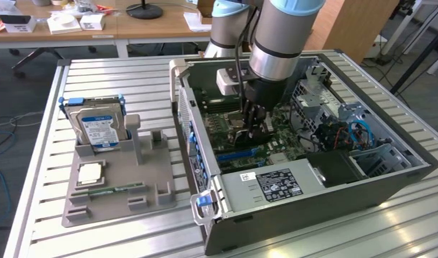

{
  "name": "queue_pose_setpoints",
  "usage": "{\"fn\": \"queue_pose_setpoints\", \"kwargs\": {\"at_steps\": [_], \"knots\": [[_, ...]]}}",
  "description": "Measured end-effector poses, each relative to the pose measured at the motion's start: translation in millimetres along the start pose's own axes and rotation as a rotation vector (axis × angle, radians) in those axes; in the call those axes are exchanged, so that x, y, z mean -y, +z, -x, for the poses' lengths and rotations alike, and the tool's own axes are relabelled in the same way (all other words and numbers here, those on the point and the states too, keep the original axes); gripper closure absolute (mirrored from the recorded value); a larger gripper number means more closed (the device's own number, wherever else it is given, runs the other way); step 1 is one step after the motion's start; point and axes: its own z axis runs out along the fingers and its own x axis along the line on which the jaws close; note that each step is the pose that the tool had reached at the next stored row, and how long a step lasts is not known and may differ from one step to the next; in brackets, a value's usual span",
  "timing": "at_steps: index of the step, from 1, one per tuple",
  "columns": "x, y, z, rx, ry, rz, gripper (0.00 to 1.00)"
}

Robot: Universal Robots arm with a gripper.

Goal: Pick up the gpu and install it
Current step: 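Insert the gpu into the slot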

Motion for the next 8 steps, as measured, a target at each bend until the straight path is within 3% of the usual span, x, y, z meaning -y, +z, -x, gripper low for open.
{"fn": "queue_pose_setpoints", "kwargs": {"at_steps": [8], "knots": [[-0.1, 4.8, -0.1, 0.0, 0.0, 0.0, 0.74]]}}
